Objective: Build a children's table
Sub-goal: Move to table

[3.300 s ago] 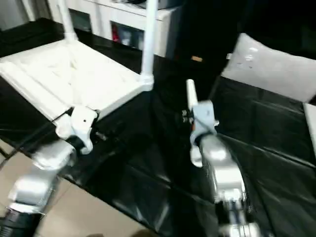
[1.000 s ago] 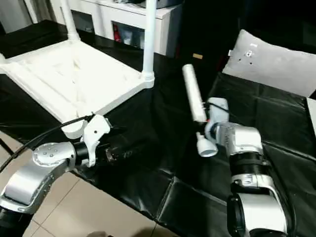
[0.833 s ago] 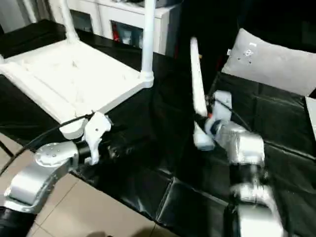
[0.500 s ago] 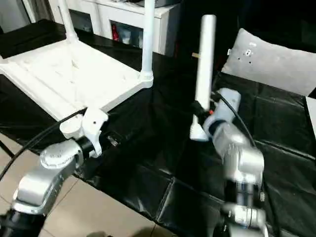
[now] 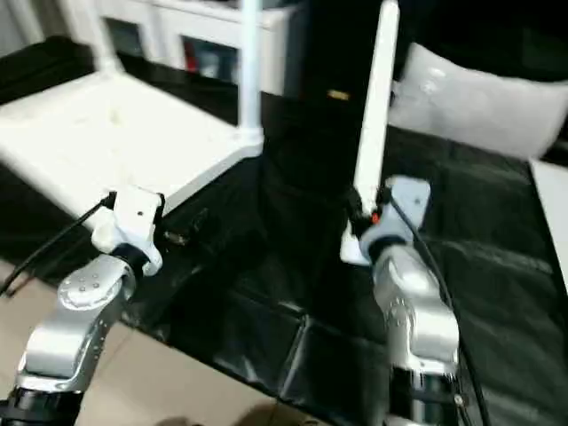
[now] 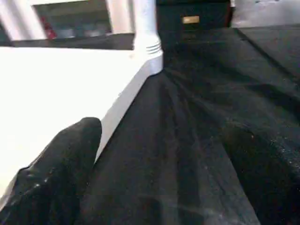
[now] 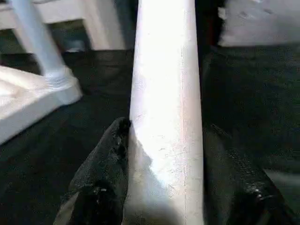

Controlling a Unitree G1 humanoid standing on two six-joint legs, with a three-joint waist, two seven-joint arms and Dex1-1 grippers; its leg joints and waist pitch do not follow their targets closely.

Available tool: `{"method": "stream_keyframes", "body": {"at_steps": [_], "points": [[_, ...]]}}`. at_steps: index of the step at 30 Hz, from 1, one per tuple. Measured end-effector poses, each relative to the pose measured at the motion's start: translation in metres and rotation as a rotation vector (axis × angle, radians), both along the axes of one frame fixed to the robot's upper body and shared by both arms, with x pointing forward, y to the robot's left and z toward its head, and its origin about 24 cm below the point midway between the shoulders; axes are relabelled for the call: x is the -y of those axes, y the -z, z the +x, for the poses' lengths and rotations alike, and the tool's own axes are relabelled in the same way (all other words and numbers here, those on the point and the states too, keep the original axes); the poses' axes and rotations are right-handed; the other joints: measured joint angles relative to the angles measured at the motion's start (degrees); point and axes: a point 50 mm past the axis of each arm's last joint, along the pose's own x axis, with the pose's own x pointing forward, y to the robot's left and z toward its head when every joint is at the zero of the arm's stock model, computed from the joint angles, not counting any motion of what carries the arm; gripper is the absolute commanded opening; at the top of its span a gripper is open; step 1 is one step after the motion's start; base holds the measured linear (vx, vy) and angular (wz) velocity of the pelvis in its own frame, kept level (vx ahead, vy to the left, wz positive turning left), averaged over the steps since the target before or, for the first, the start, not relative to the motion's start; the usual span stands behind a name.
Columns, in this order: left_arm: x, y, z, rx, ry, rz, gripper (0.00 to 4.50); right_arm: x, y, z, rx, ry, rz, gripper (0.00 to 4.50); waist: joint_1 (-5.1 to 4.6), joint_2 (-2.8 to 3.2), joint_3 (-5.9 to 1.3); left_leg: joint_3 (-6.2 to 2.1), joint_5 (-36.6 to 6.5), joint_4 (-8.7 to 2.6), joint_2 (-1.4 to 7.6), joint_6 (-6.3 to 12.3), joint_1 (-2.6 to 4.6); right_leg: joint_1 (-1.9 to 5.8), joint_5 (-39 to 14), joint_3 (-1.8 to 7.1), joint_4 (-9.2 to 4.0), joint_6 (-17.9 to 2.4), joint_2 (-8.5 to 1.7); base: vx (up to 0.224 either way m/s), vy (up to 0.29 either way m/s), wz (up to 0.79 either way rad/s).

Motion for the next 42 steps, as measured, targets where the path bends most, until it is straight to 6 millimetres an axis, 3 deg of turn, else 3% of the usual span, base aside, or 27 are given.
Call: {"method": "stream_keyframes", "body": {"at_steps": [2, 3, 5, 6, 7, 8, 9, 11, 12, 13, 14, 15, 16, 17, 18, 19, 20, 22, 25, 26, 27, 29, 30, 32, 33, 37, 42], "points": [[0.0, 0.0, 0.0, 0.0, 0.002, 0.0, 4.5, 0.001, 0.0, 0.0, 0.003, 0.005, -0.005, 1.85, 0.15, 0.43, -0.2, -3.16, -1.0, 2.8, -2.43, -0.17, -1.27, 0.11, 0.9, 2.74, -1.04, 1.6, 0.51, -0.019, 0.269, -0.78], [0.001, 0.0, 0.0, 0.0, 0.005, 0.001, 4.5, 0.001, -0.002, 0.0, 0.012, 0.005, -0.007, 1.85, -0.04, 1.1, -0.46, -4.44, -1.8, 1.42, -2.86, 0.59, -1.25, 0.21, 1.6, 4.31, -1.94, 2.8, 1.22, -0.034, 0.305, -0.78], [0.0, 0.002, 0.0, -0.01, 0.002, 0.008, 4.5, -0.002, 0.0, -0.002, 0.017, -0.001, 0.0, 1.85, -1.55, 1.48, -0.29, -2.84, -3.0, 0.71, -3.67, 2.67, -0.33, -0.03, 0.3, 5.04, -3.06, 1.7, 0.65, -0.051, 0.357, -0.5], [-0.002, 0.002, 0.0, -0.008, -0.001, 0.014, 4.5, -0.006, 0.0, -0.002, 0.016, -0.024, -0.006, 1.85, -3.72, 1.66, -0.39, -2.64, -2.3, 0.16, -4.81, 5.05, -0.61, -1.5, -2.8, -2.01, 3.63, -1.2, -2.75, -0.059, 0.369, -0.38], [-0.002, 0.002, 0.0, -0.009, -0.001, 0.017, 4.5, -0.008, 0.003, -0.004, 0.006, -0.039, -0.006, 1.85, -4.72, 1.94, -0.45, -2.48, -1.8, -0.53, -5.4, 6.0, -0.51, -2.59, -4.4, -6.3, 8.58, -2.0, -3.93, -0.076, 0.356, 0.06], [-0.003, 0.001, 0.0, -0.003, -0.002, 0.017, 4.5, -0.008, 0.005, -0.004, -0.004, -0.048, -0.005, 1.85, -5.47, 2.0, -0.54, -2.02, -1.2, -1.45, -5.62, 6.88, -0.36, -2.36, -5.2, -9.96, 10.48, -2.0, -3.84, -0.073, 0.306, 0.04], [-0.003, -0.001, 0.0, 0.003, -0.003, 0.018, 4.5, -0.009, 0.004, -0.004, -0.002, -0.053, -0.005, 1.85, -5.95, 1.8, -0.6, -1.47, -0.4, -2.65, -6.51, 7.9, -0.51, -1.18, -5.9, -13.55, 9.87, -1.8, -3.5, -0.073, 0.306, 0.04], [-0.003, 0.0, 0.0, 0.001, -0.006, 0.019, 4.5, -0.008, 0.003, -0.003, 0.0, -0.062, -0.029, 1.85, -6.58, 0.61, -0.79, 0.39, 0.6, -4.19, -8.76, 9.02, -0.8, 0.55, -6.0, -15.19, 7.73, -1.7, -2.82, -0.074, 0.24, -0.11], [-0.002, 0.001, 0.0, -0.002, -0.01, 0.015, 4.5, -0.007, 0.003, -0.003, -0.004, -0.062, -0.042, 1.85, -6.28, -0.49, -1.0, 2.0, 1.0, -4.66, -10.4, 8.8, -1.25, 1.76, -7.6, -14.29, 5.54, -4.4, -3.65, -0.076, 0.226, -0.09], [-0.001, 0.002, 0.0, -0.006, -0.007, 0.011, 4.5, -0.005, 0.006, -0.003, -0.016, -0.058, -0.051, 1.85, -6.11, -0.28, -0.93, 2.22, 0.5, -3.12, -10.53, 7.08, -1.75, 1.54, -7.4, -13.91, 5.39, -4.0, -4.4, -0.071, 0.236, -0.1], [0.002, 0.002, 0.0, -0.005, -0.001, 0.006, 4.5, -0.002, 0.009, -0.004, -0.029, -0.049, -0.06, 1.85, -6.18, 0.4, -0.9, -1.71, -1.3, 4.57, -10.51, 2.88, -4.21, 1.89, -6.9, -14.23, 4.95, -3.4, -4.43, -0.051, 0.25, -0.24], [0.002, 0.004, -0.001, -0.013, -0.002, 0.006, 4.5, 0.0, 0.009, -0.004, -0.032, -0.044, -0.065, 1.85, -5.87, 0.53, -0.78, -5.98, -2.7, 10.85, -9.04, -2.36, -4.88, 2.36, -6.0, -14.02, 4.38, -2.7, -5.07, -0.051, 0.25, -0.24], [0.001, 0.004, -0.001, -0.012, -0.002, 0.008, 4.5, -0.001, 0.008, -0.004, -0.027, -0.043, -0.065, 1.85, -5.74, 1.1, -0.69, -7.8, -3.0, 10.67, -6.27, -4.82, -4.05, 3.06, -5.2, -14.98, 3.34, -2.0, -6.08, -0.055, 0.283, -0.36], [0.002, 0.002, 0.0, -0.006, 0.001, 0.007, 4.5, 0.0, 0.008, -0.004, -0.024, -0.039, -0.068, 1.85, -5.71, 1.36, -0.69, -8.33, -3.1, 7.0, -3.03, -5.34, -2.51, 3.31, -4.5, -15.18, 2.57, -1.8, -6.61, -0.073, 0.33, -0.21], [0.005, 0.0, 0.001, 0.003, 0.01, 0.007, 4.5, 0.002, 0.006, -0.004, -0.02, -0.031, -0.074, 1.85, -5.97, 1.7, -0.58, -7.18, -3.4, 1.9, 0.35, -2.52, -0.97, 3.58, -3.8, -15.17, 1.73, -1.3, -7.3, -0.073, 0.33, -0.21], [0.007, 0.001, 0.0, -0.001, 0.016, 0.004, 4.5, 0.004, 0.008, -0.006, -0.028, -0.024, -0.08, 1.85, -6.37, 1.92, -0.46, -6.0, -2.6, 1.18, -0.02, -0.93, -0.7, 3.91, -3.3, -14.83, 0.53, -2.1, -7.55, -0.06, 0.349, 0.14], [0.003, 0.004, -0.001, -0.011, 0.005, 0.011, 4.5, 0.001, 0.008, -0.005, -0.029, -0.032, -0.078, 1.85, -6.71, 1.69, -0.5, -5.0, -2.0, -0.01, -0.85, 1.24, 0.0, 2.62, -4.8, -13.75, 2.8, -4.6, -7.21, -0.057, 0.354, 0.14], [-0.004, 0.005, 0.0, -0.015, -0.017, 0.029, 4.5, -0.011, 0.004, -0.003, -0.008, -0.084, -0.088, 1.85, -6.87, 1.89, -0.6, -3.81, -0.8, -1.78, -2.42, 3.51, 0.35, 0.98, -7.1, -13.88, 9.05, -3.9, -5.26, -0.065, 0.338, 0.04], [-0.004, 0.004, 0.0, -0.011, -0.025, 0.026, 4.5, -0.014, -0.001, 0.0, 0.011, -0.1, -0.094, 1.85, -6.14, 0.27, -0.85, -1.17, 0.7, -3.82, -6.34, 6.04, 0.31, 1.13, -7.6, -15.24, 7.23, -2.8, -3.27, -0.082, 0.242, 0.02], [-0.003, 0.004, 0.0, -0.011, -0.023, 0.024, 4.5, -0.014, -0.001, 0.0, 0.013, -0.097, -0.09, 1.85, -5.95, -1.03, -0.94, 0.53, 0.8, -4.35, -7.99, 6.19, 0.27, 1.92, -6.7, -14.15, 4.53, -4.4, -3.61, -0.073, 0.181, 0.08], [0.001, 0.005, 0.0, -0.016, -0.014, 0.012, 4.5, -0.007, 0.001, -0.001, 0.005, -0.075, -0.076, 1.85, -4.99, -0.54, -0.77, 0.46, -0.3, -2.11, -8.34, 5.68, -0.61, 1.49, -5.9, -13.03, 4.8, -3.9, -4.63, -0.073, 0.181, 0.08], [0.009, 0.008, -0.002, -0.027, 0.015, 0.011, 4.5, 0.0, 0.006, -0.001, -0.018, -0.029, -0.052, 1.85, -3.9, -0.09, -0.49, -5.6, -2.3, 7.59, -7.47, 1.65, -2.47, 1.77, -4.8, -11.77, 3.92, -2.8, -5.19, -0.055, 0.202, -0.17], [0.009, 0.007, -0.001, -0.02, 0.02, 0.015, 4.5, 0.002, 0.006, -0.001, -0.017, -0.014, -0.047, 1.85, -3.98, 0.01, -0.42, -6.7, -2.4, 6.25, -4.9, -0.73, -1.55, 2.17, -3.7, -11.61, 2.84, -2.6, -5.77, -0.06, 0.217, -0.21], [0.009, 0.0, 0.002, 0.012, 0.032, 0.023, 4.5, 0.006, 0.001, 0.001, 0.009, 0.006, -0.061, 1.85, -4.1, 1.27, -0.46, -6.24, -1.1, -1.32, 0.62, -3.51, 0.58, 2.24, -2.4, -12.13, 1.6, -1.9, -5.57, -0.081, 0.242, 0.1], [0.007, 0.001, 0.001, 0.011, 0.027, 0.028, 4.5, 0.005, 0.001, 0.002, 0.009, 0.003, -0.068, 1.85, -4.99, 1.18, -0.37, -5.07, -0.5, -1.95, 0.57, -2.34, 0.38, 2.38, -2.1, -11.26, 0.52, -3.2, -5.38, -0.085, 0.26, 0.18], [-0.005, 0.002, 0.001, 0.005, -0.01, 0.041, 4.5, -0.01, 0.005, 0.004, -0.024, -0.044, -0.044, 1.85, -5.14, 1.4, -0.16, -4.87, -0.4, -2.05, -0.67, -0.1, -0.07, 3.52, -2.1, -10.34, -1.87, -5.4, -5.67, -0.069, 0.243, 0.09], [-0.003, 0.002, 0.001, 0.005, -0.006, 0.034, 4.5, -0.003, 0.007, 0.007, -0.046, -0.004, -0.034, 1.85, -5.15, 0.54, -0.33, -3.17, -0.3, -2.25, -1.16, -0.05, -0.05, 3.76, -1.0, -9.78, -2.84, -1.1, -7.57, -0.015, 0.045, 0.05]]}}
